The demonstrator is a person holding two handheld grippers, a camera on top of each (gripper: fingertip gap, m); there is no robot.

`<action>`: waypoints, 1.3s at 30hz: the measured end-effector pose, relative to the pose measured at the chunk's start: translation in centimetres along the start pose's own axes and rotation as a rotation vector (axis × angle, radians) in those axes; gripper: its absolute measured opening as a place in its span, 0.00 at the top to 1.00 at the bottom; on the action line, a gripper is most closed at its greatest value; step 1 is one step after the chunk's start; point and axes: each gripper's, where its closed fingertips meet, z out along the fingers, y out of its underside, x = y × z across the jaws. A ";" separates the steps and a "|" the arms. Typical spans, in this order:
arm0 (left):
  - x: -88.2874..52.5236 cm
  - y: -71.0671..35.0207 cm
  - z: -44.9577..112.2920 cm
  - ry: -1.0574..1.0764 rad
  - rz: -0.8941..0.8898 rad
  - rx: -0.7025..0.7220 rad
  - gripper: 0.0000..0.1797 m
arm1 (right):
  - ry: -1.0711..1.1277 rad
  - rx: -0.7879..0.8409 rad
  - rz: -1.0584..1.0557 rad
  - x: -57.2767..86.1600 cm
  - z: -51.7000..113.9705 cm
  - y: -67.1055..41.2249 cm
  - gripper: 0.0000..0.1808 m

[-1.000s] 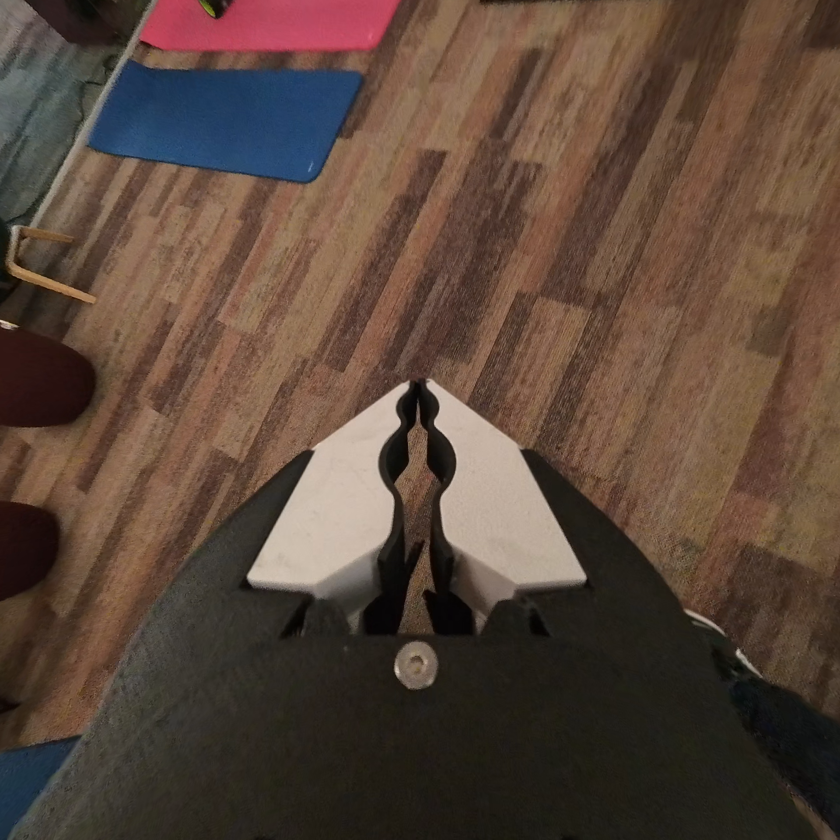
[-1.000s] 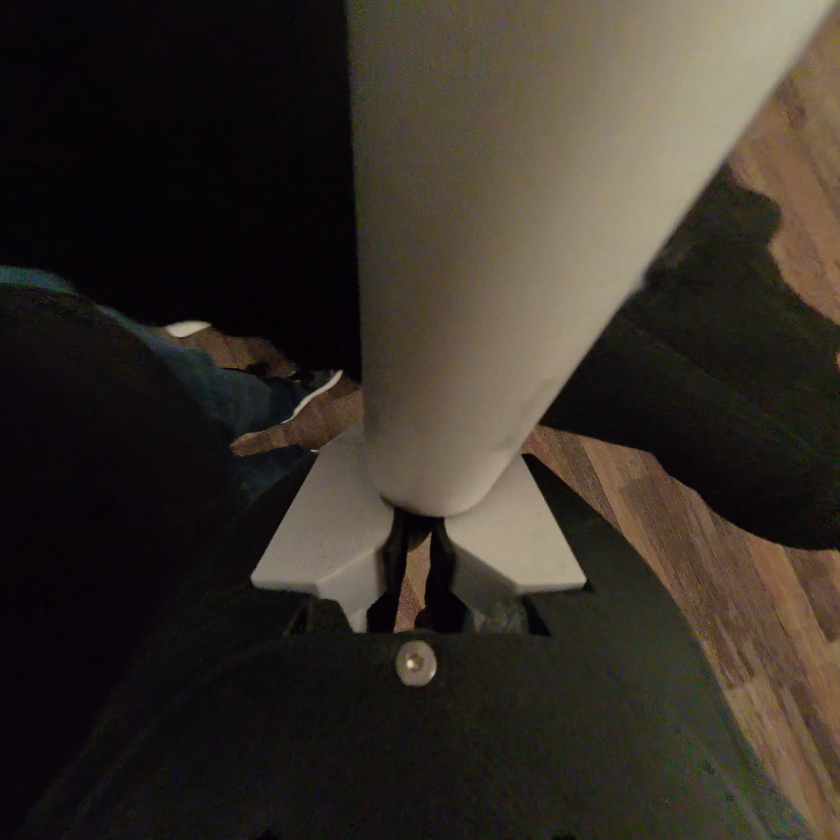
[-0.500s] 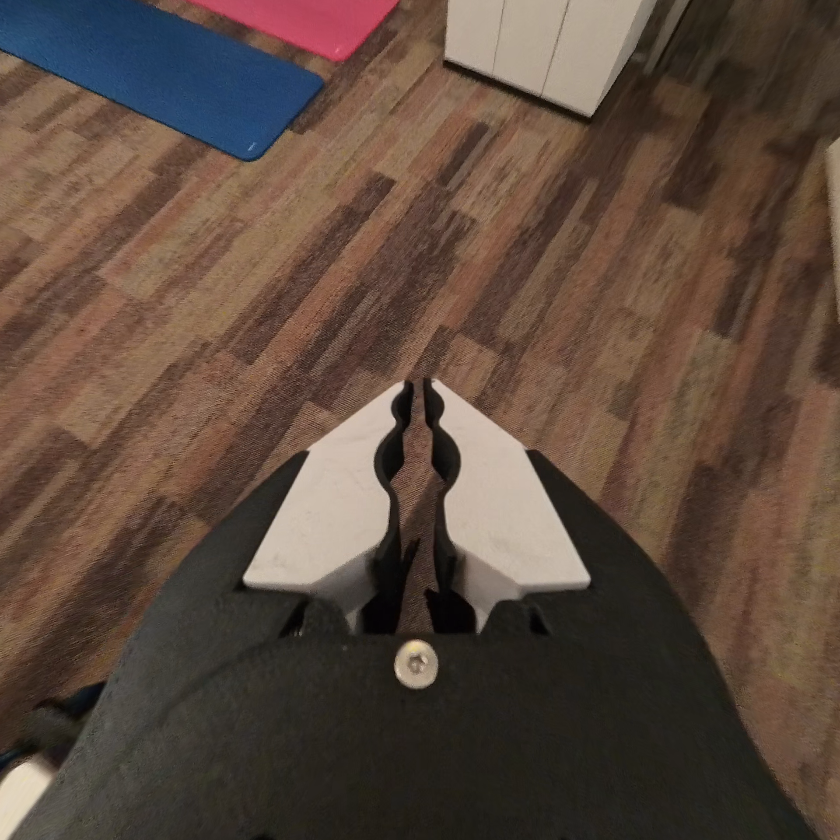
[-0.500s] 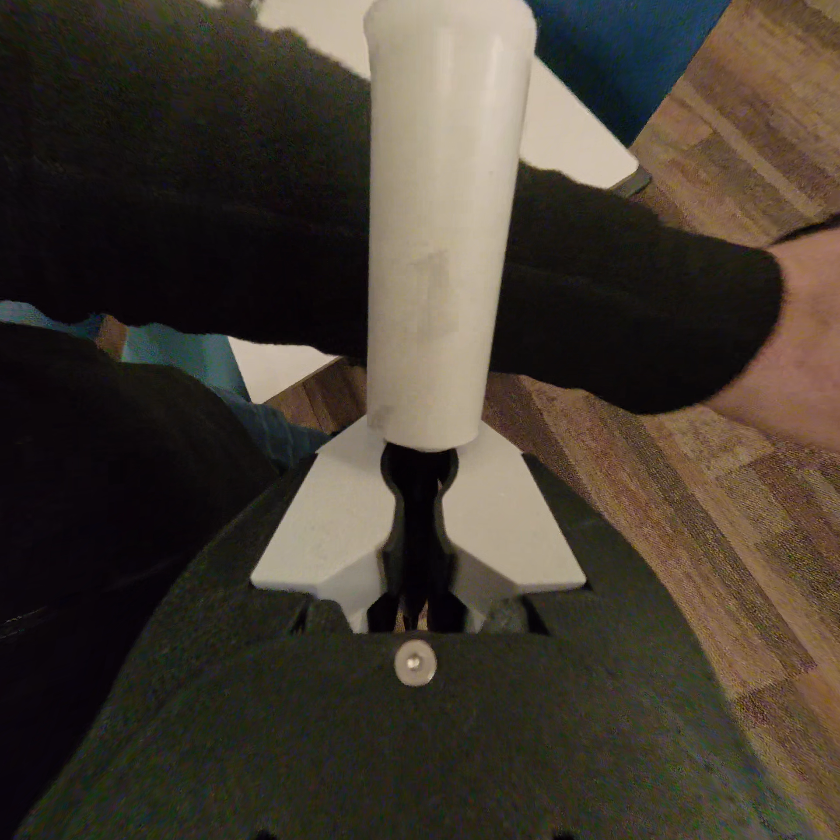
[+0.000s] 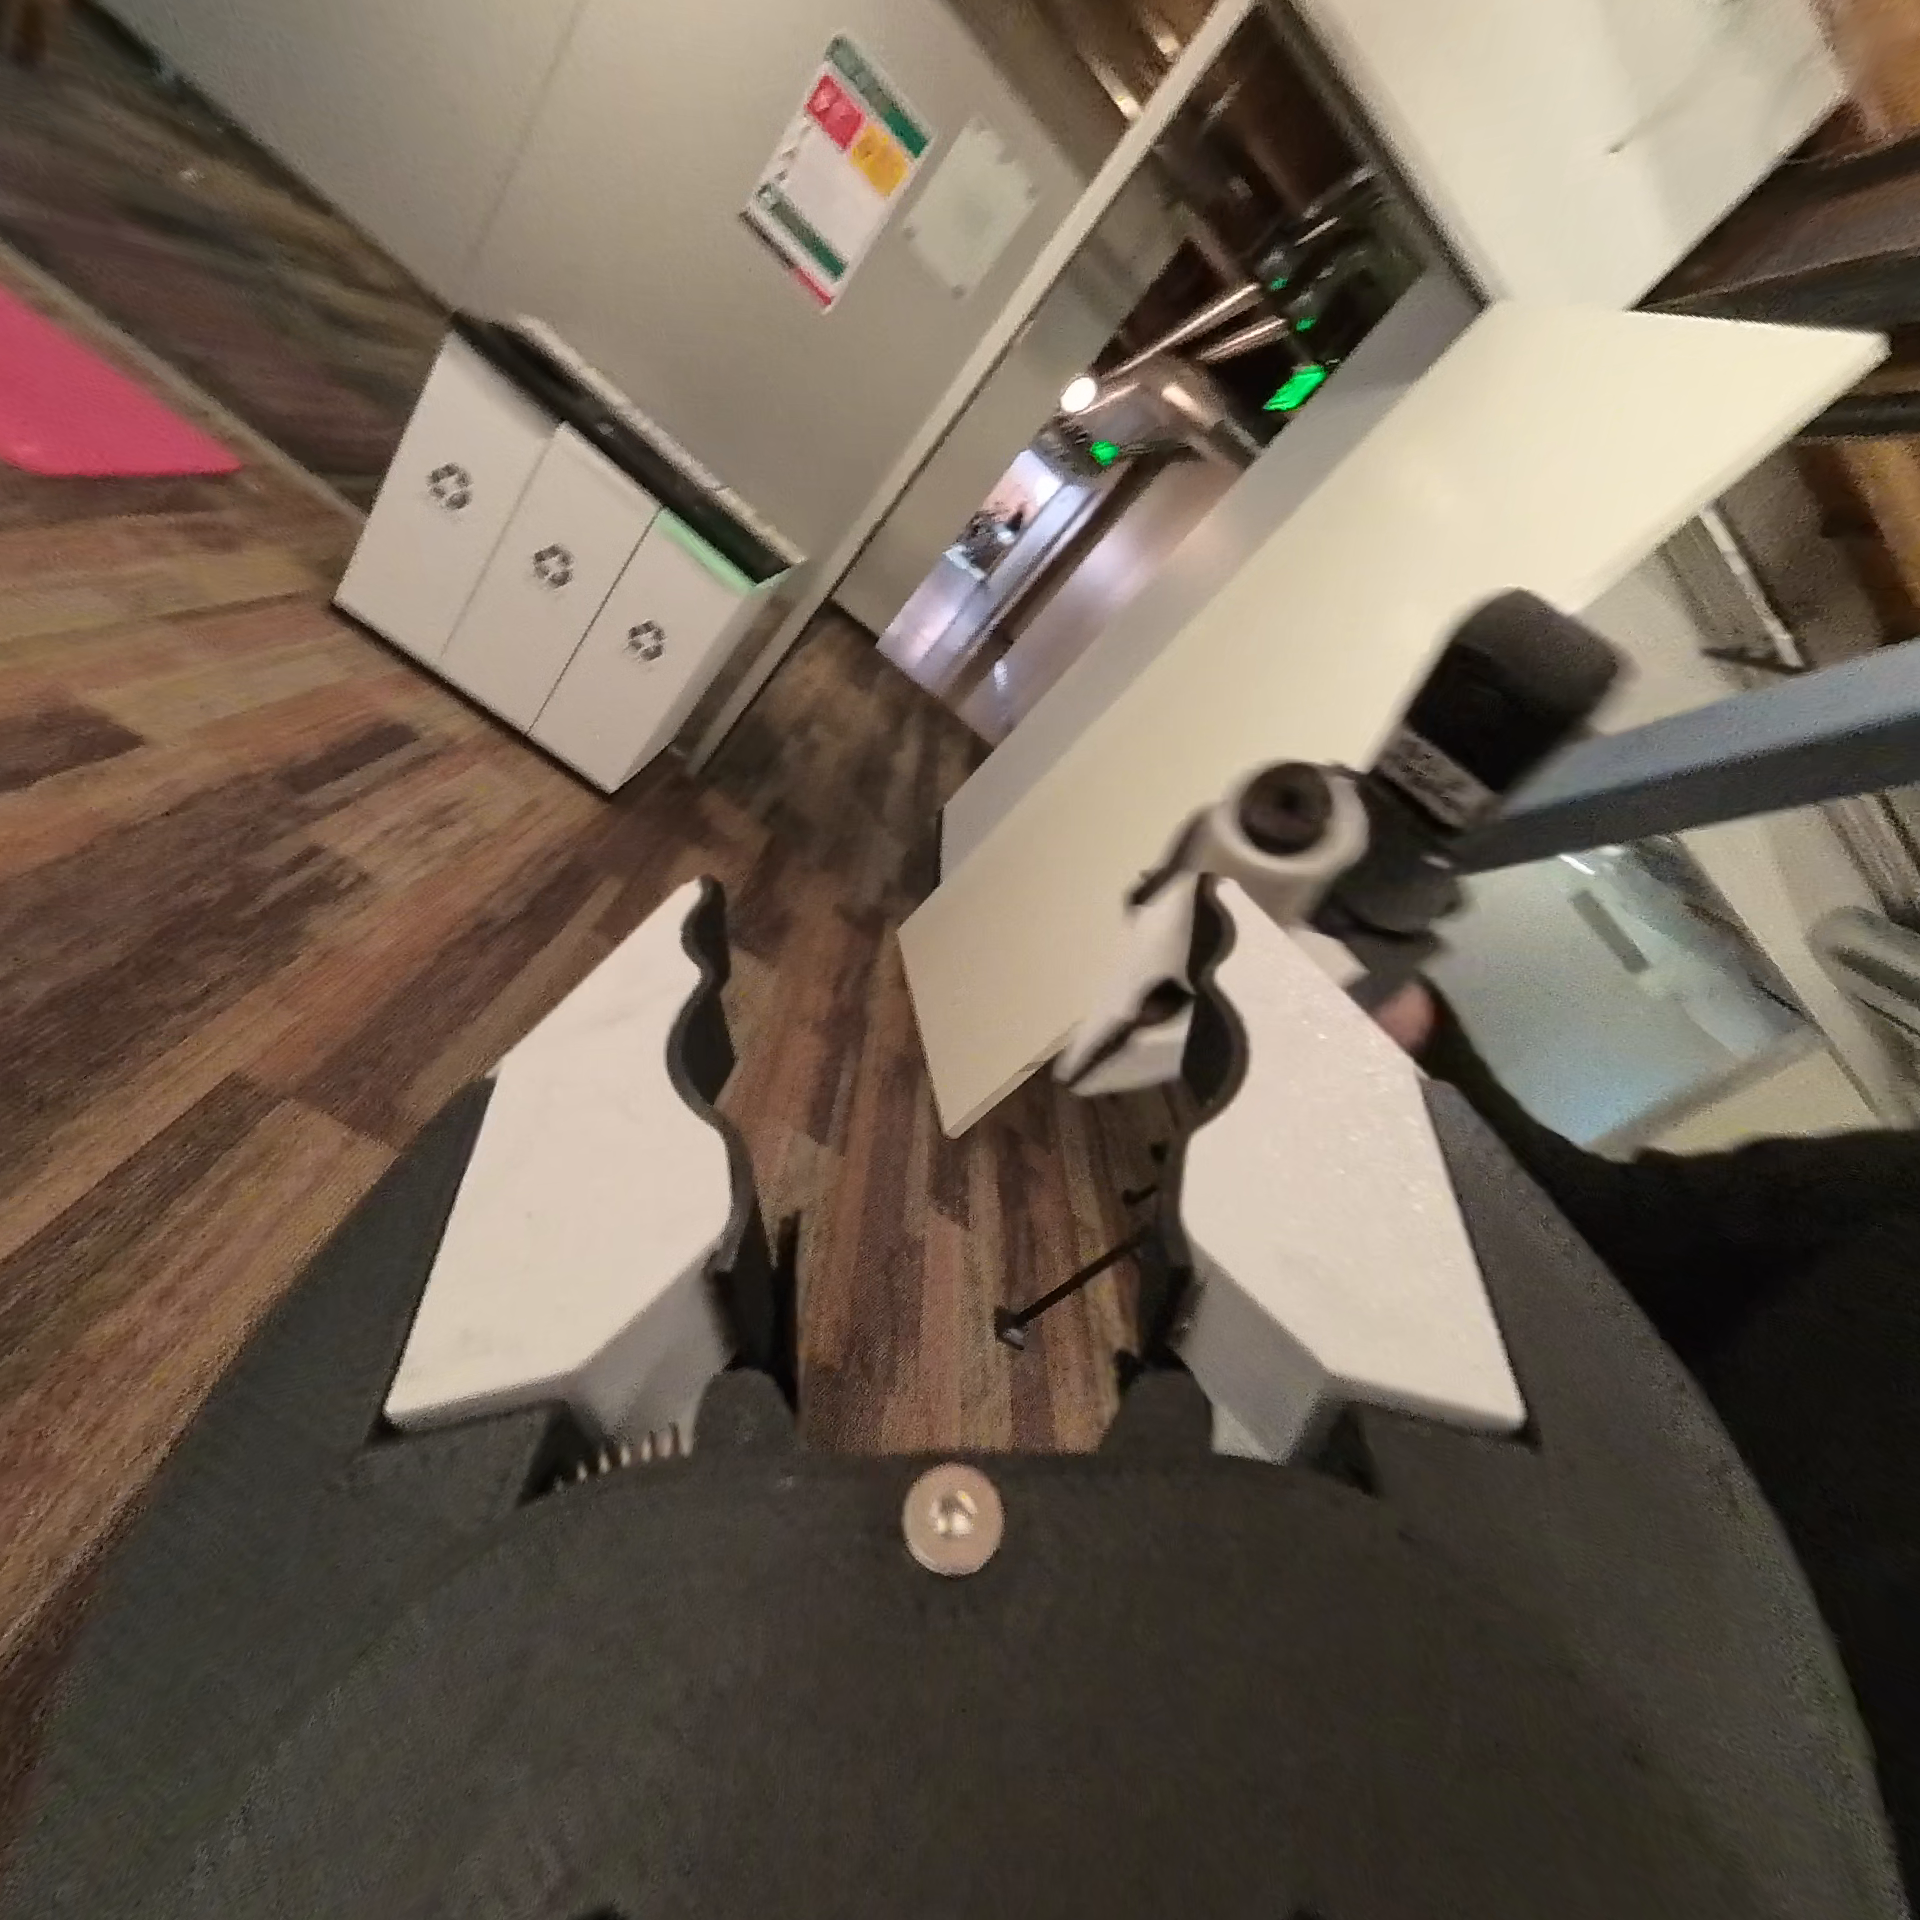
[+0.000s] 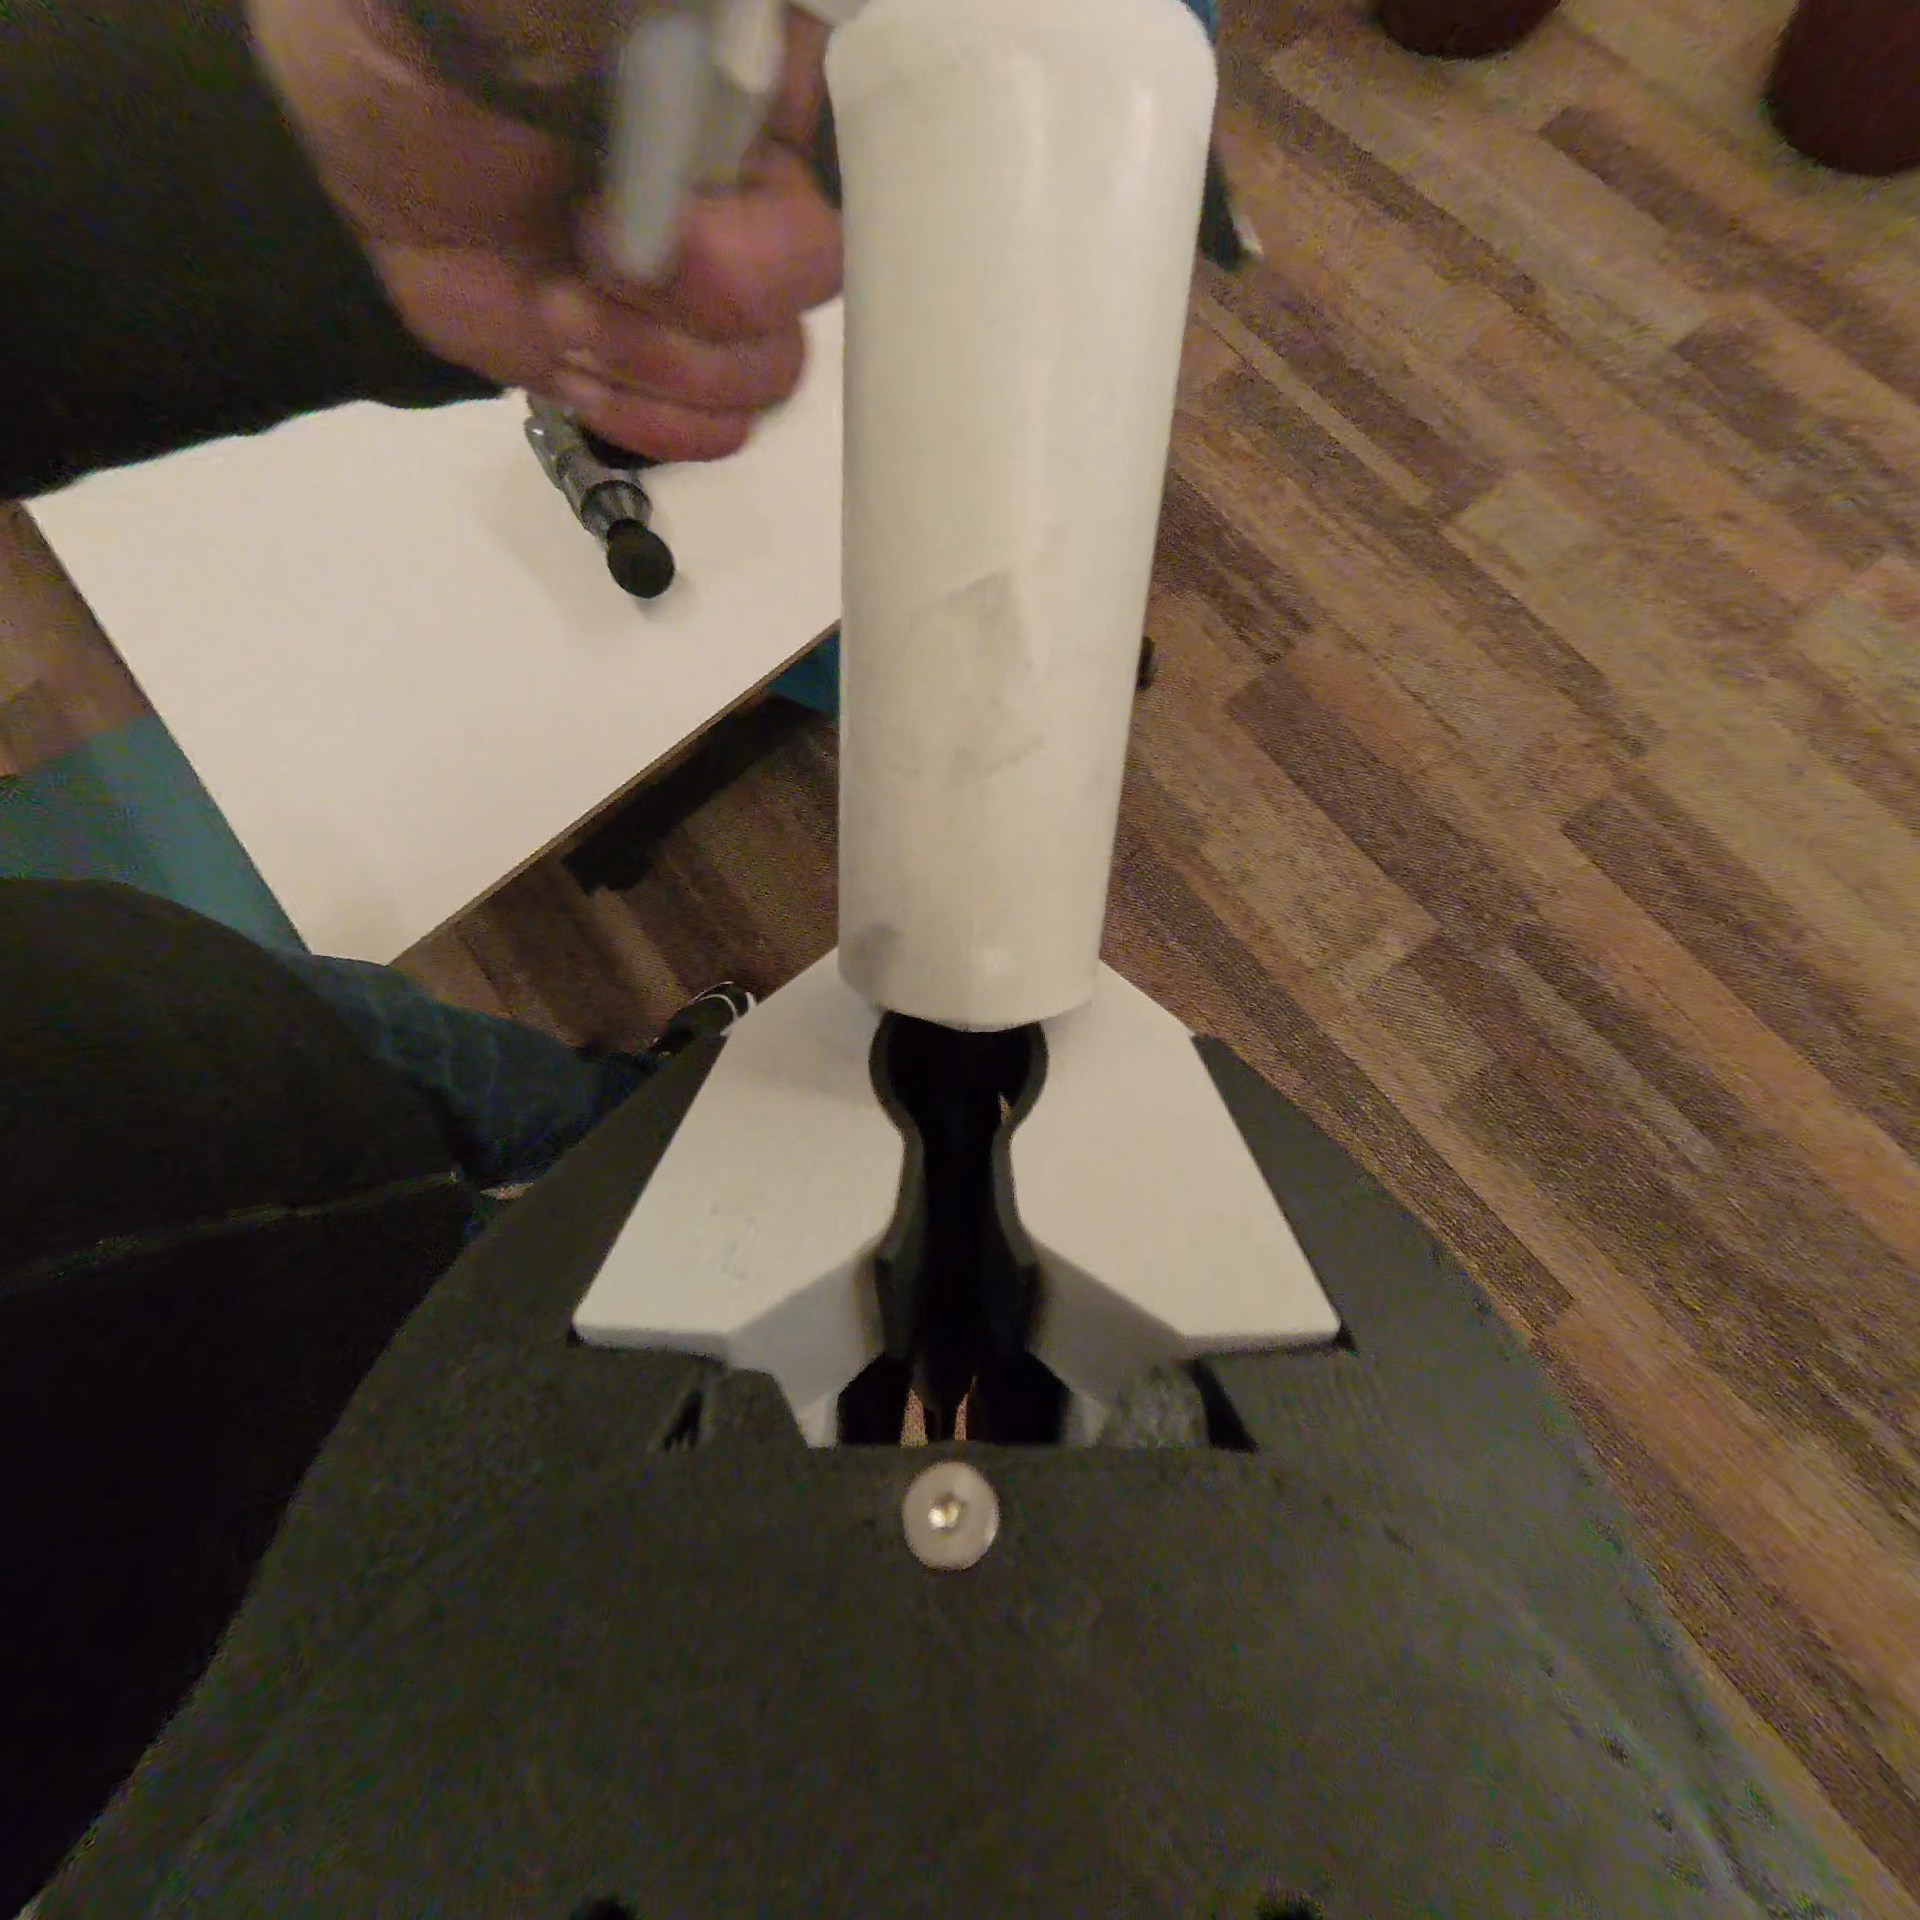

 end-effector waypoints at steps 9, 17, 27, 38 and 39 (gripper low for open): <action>6.7 0.6 2.6 -0.015 0.094 0.054 0.82 | 0.012 -0.037 -0.074 -2.1 3.1 -3.1 1.00; 7.7 -3.9 0.2 0.058 -0.059 0.326 0.84 | -0.018 0.305 -0.016 -2.7 0.6 -7.2 0.75; 11.1 -6.8 0.8 0.251 -0.137 0.470 0.84 | -0.288 1.011 0.189 -3.7 -8.4 -11.0 0.77; 11.9 -5.6 2.4 0.240 -0.145 0.474 0.84 | -0.225 1.029 0.174 -2.7 -10.0 -10.3 0.91; 12.1 -5.6 2.5 0.249 -0.154 0.475 0.84 | -0.221 1.025 0.165 -2.7 -10.1 -10.2 0.91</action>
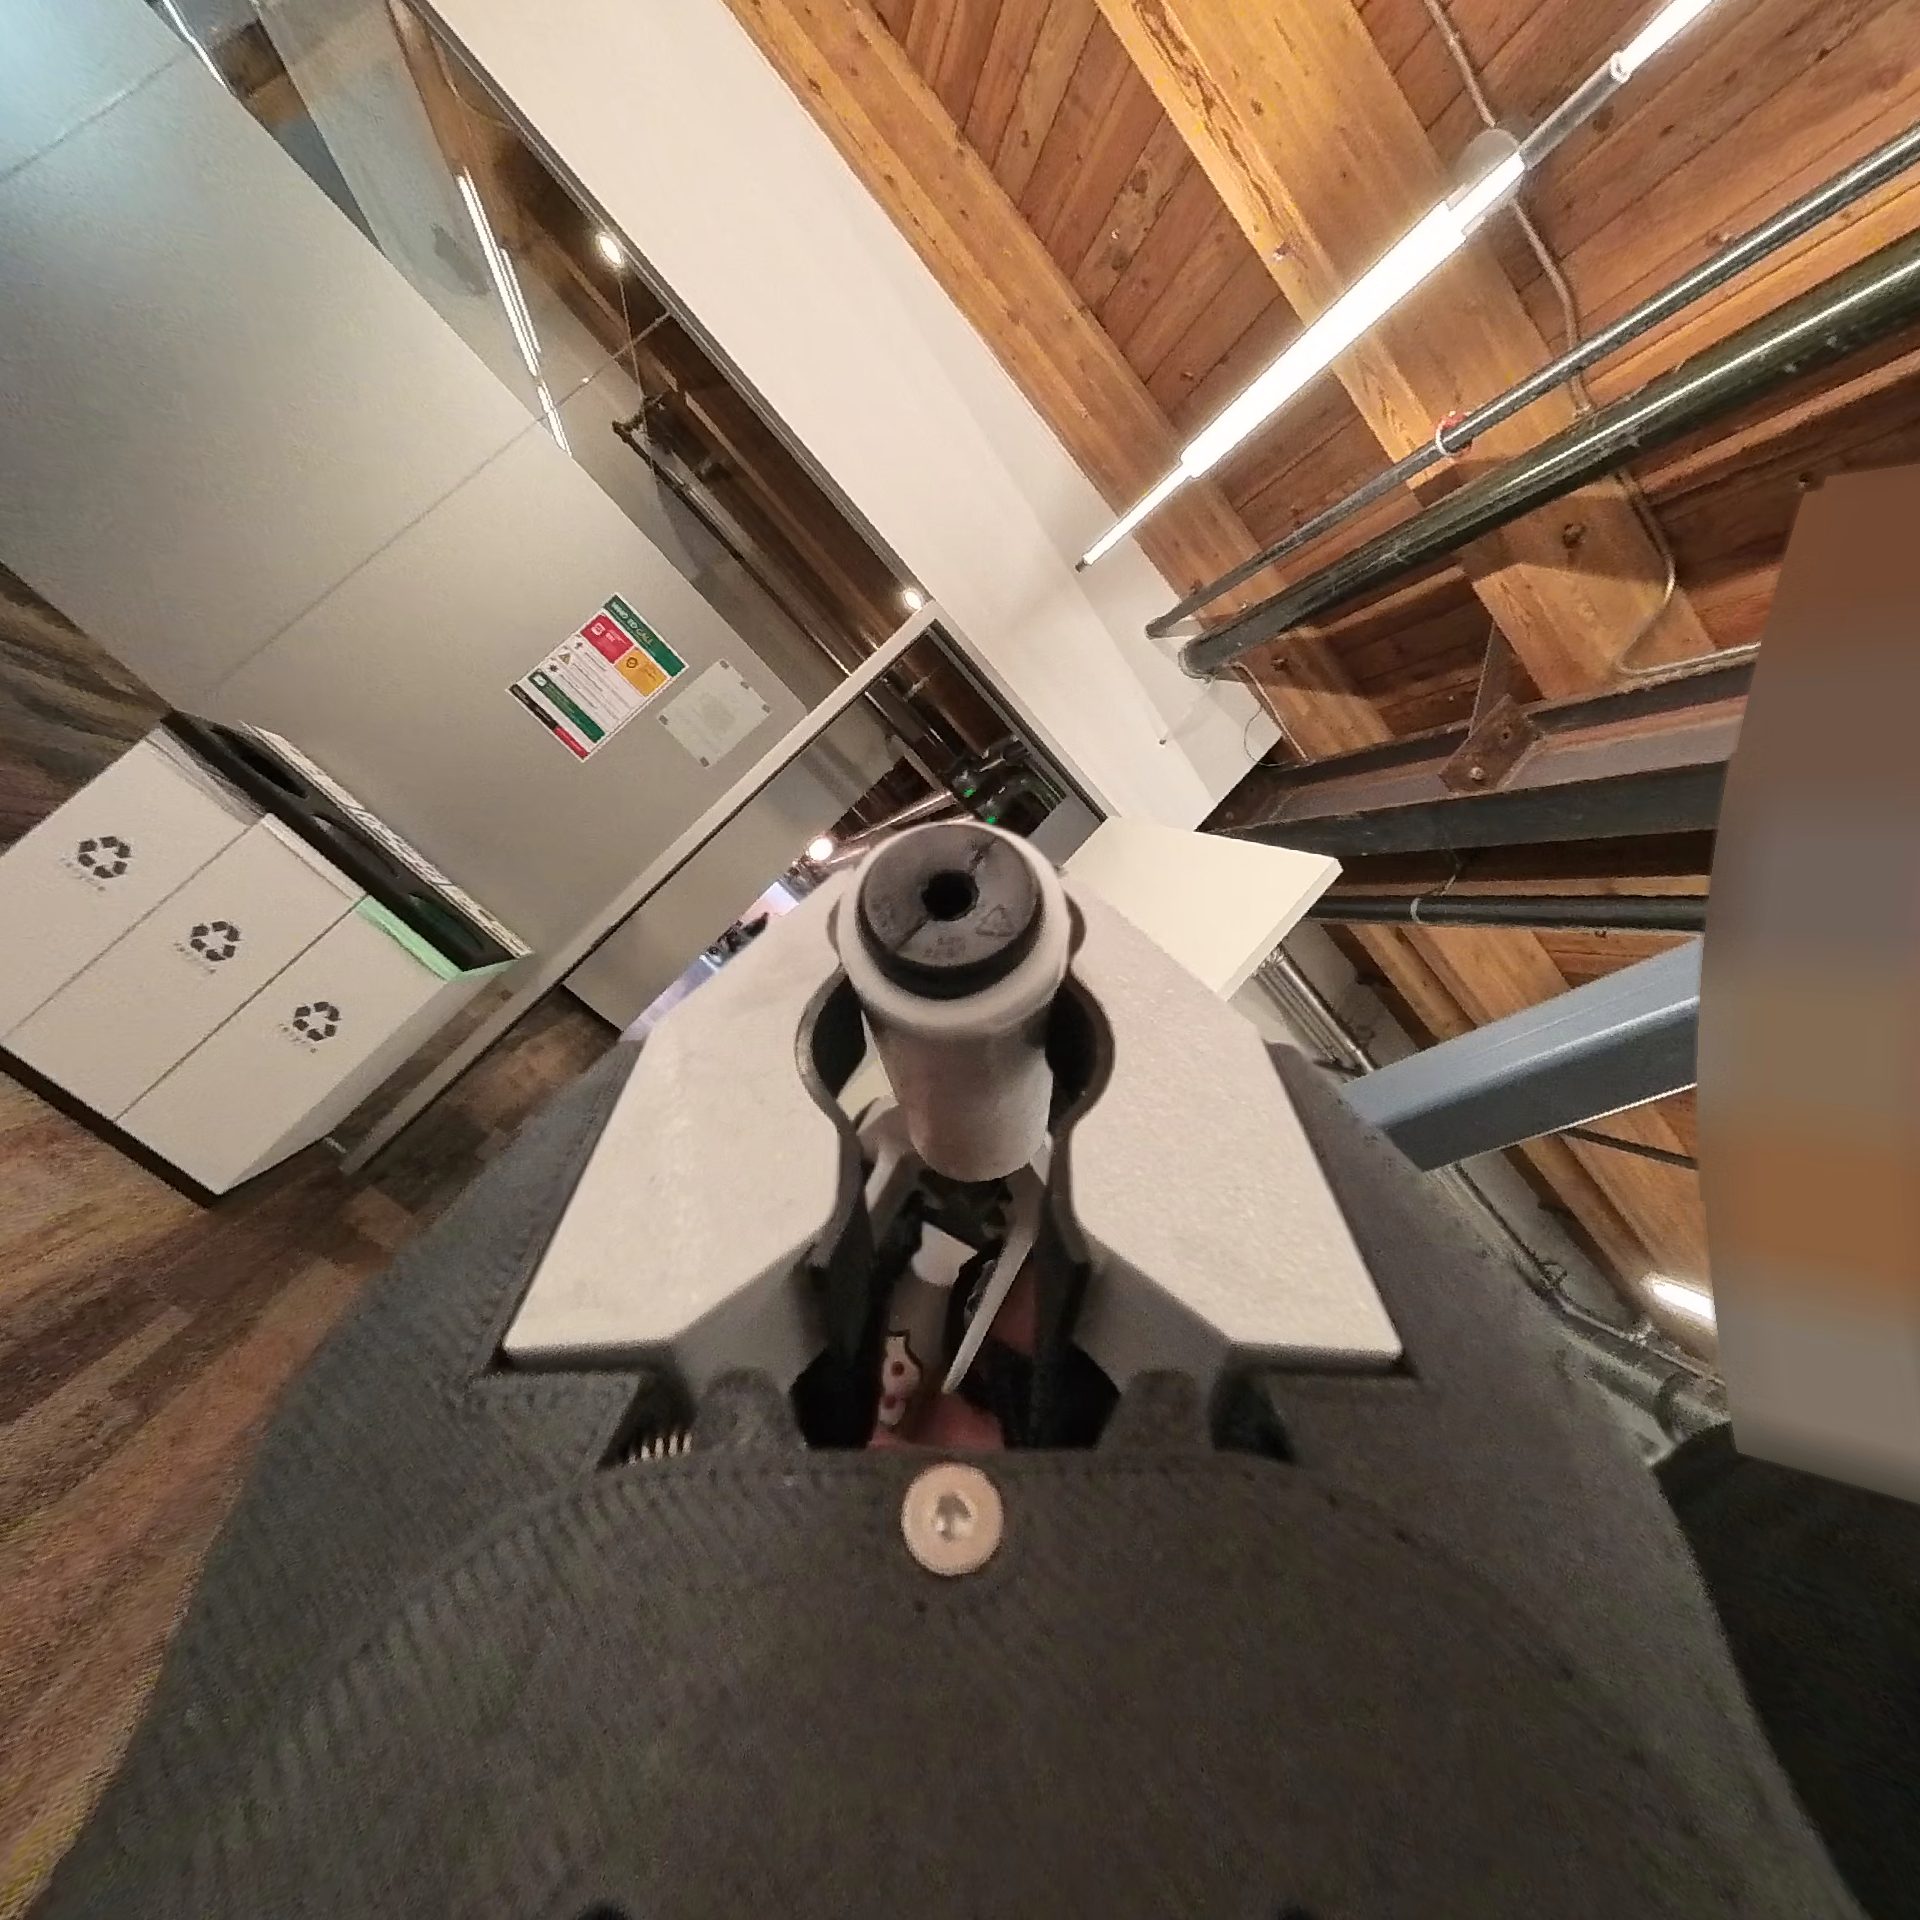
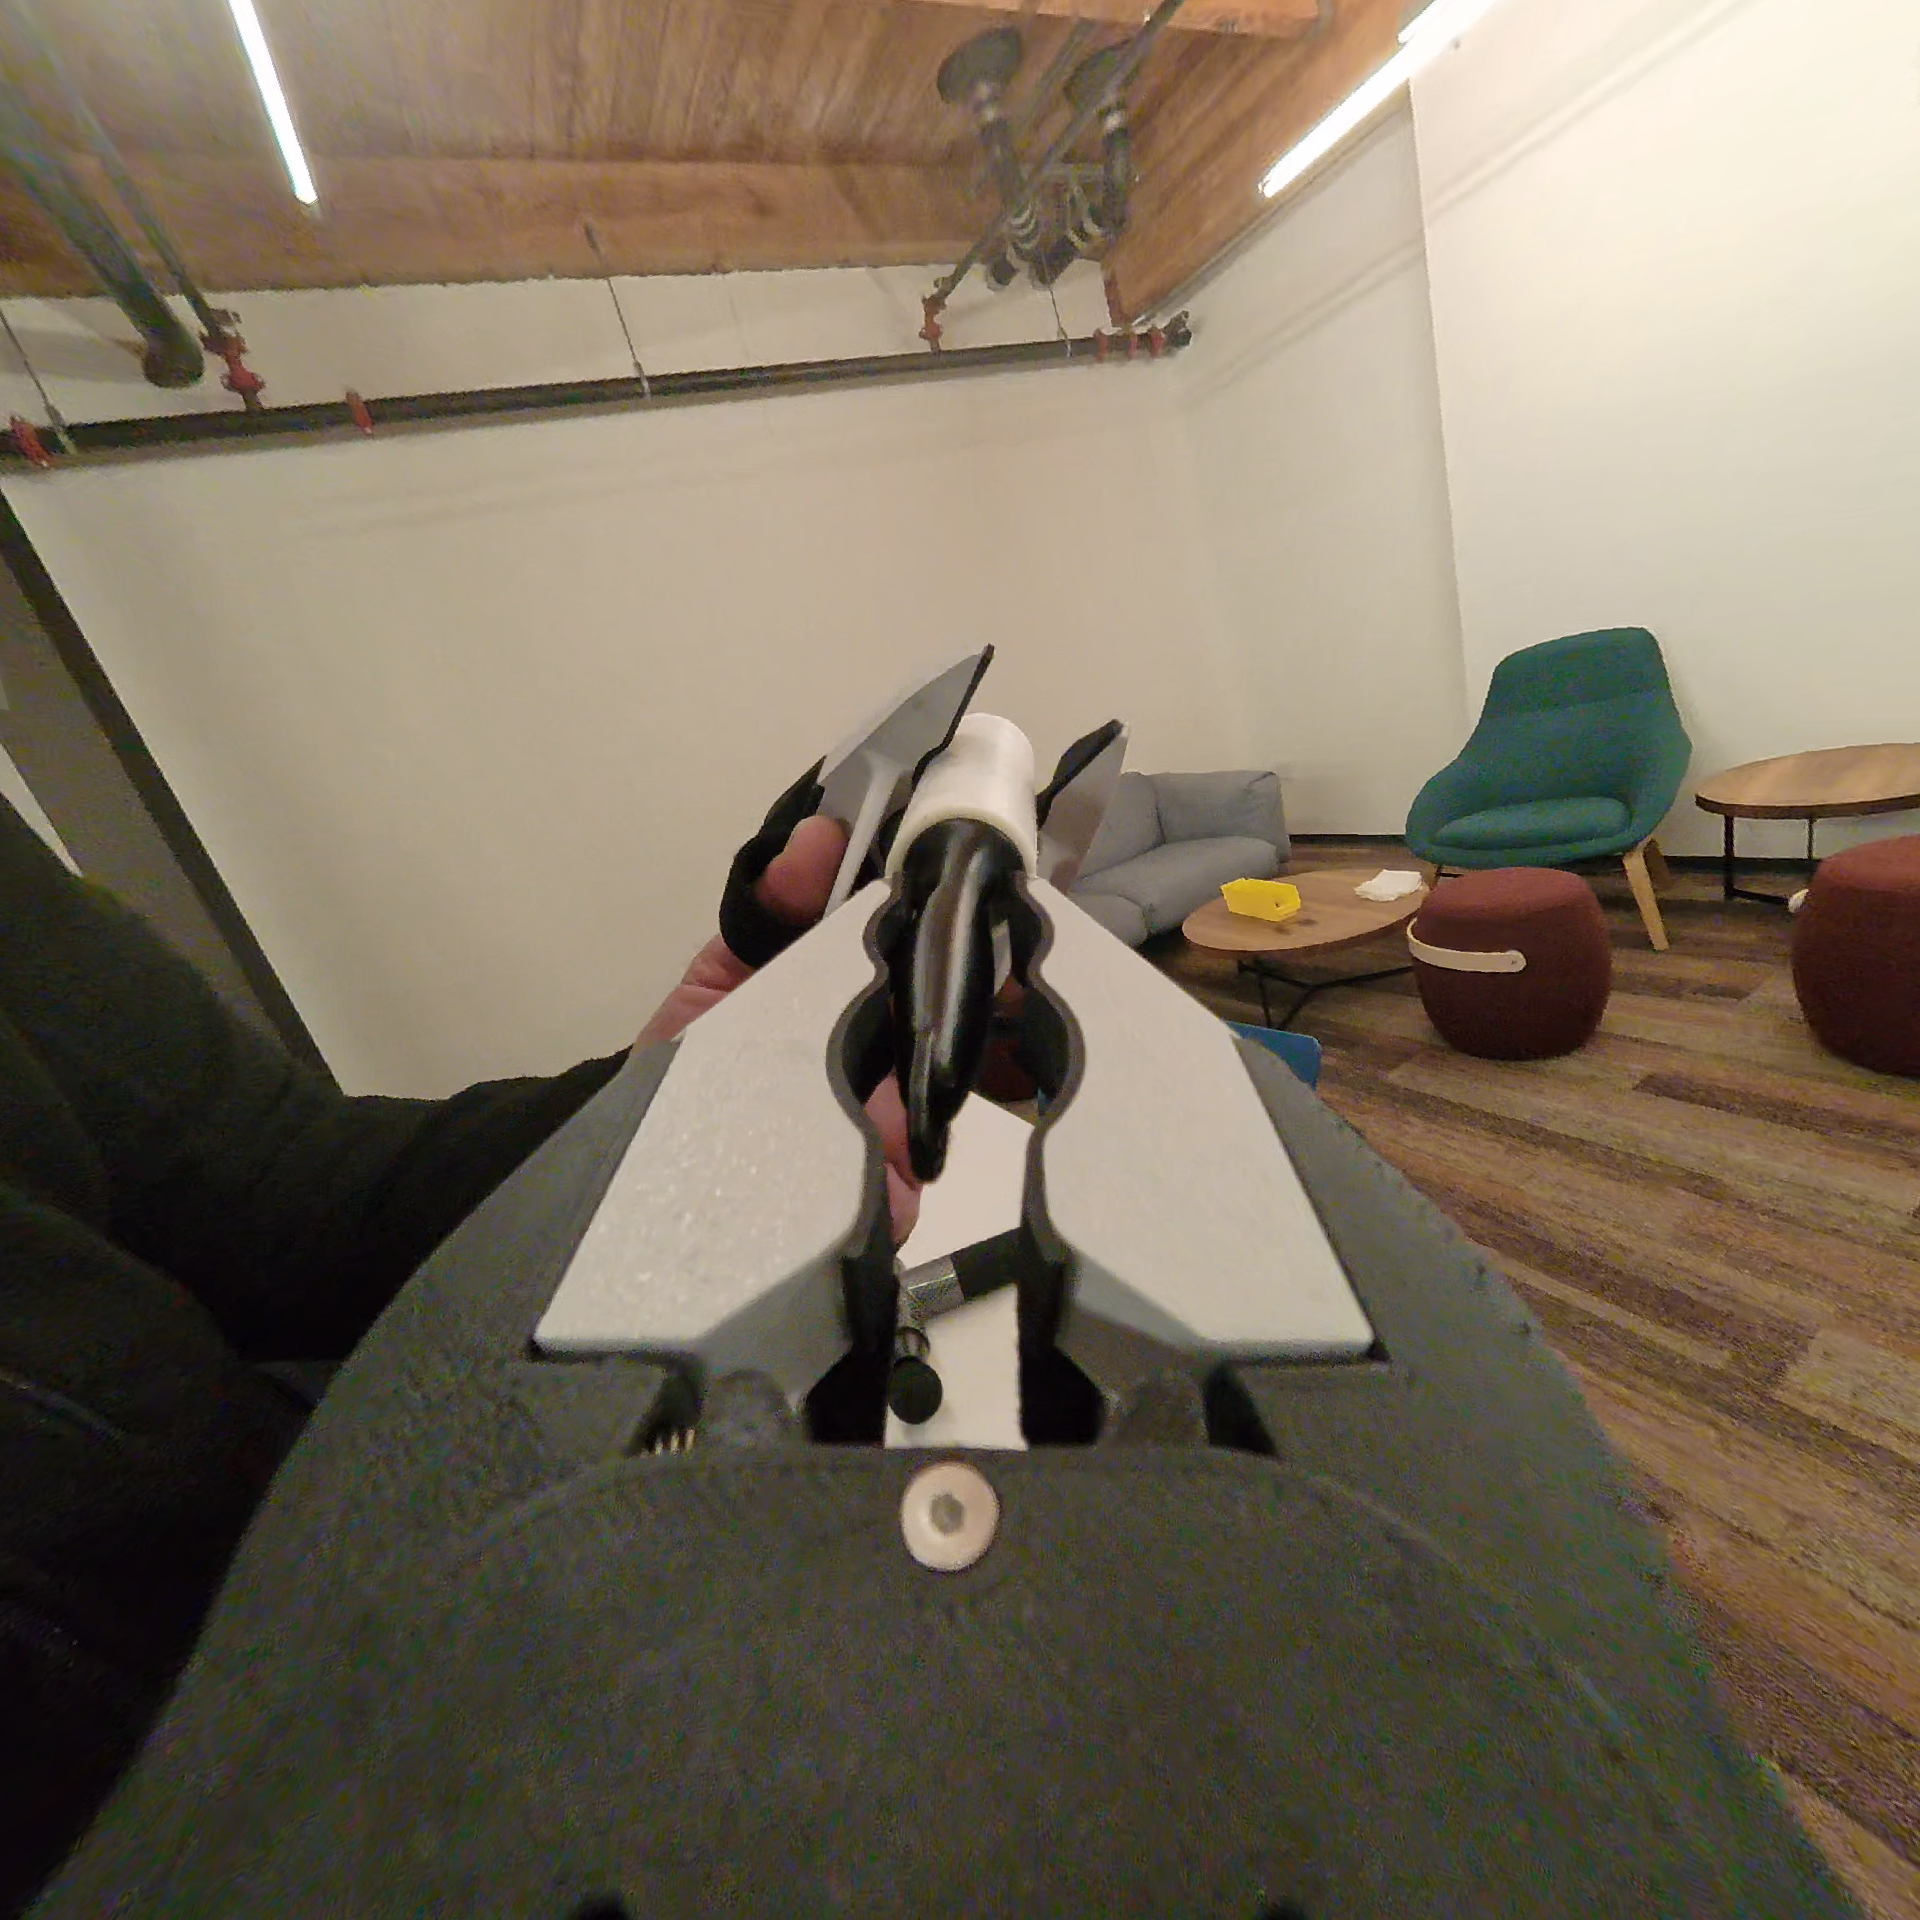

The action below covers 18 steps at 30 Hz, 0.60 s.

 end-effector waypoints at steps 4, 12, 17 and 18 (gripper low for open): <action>0.6 0.5 0.6 -0.001 0.040 -0.016 0.84 | 0.007 -0.012 -0.034 -0.2 -0.6 -0.6 0.93; -0.2 1.9 2.3 -0.034 0.063 -0.060 0.82 | 0.039 -0.035 0.000 0.5 -2.4 -1.5 0.93; 0.0 3.1 3.5 -0.016 0.070 -0.134 0.56 | 0.061 0.008 0.026 1.2 -4.0 -2.6 0.93; -0.3 2.8 3.6 -0.041 0.079 -0.126 0.57 | 0.077 0.015 0.018 1.5 -4.6 -3.1 0.93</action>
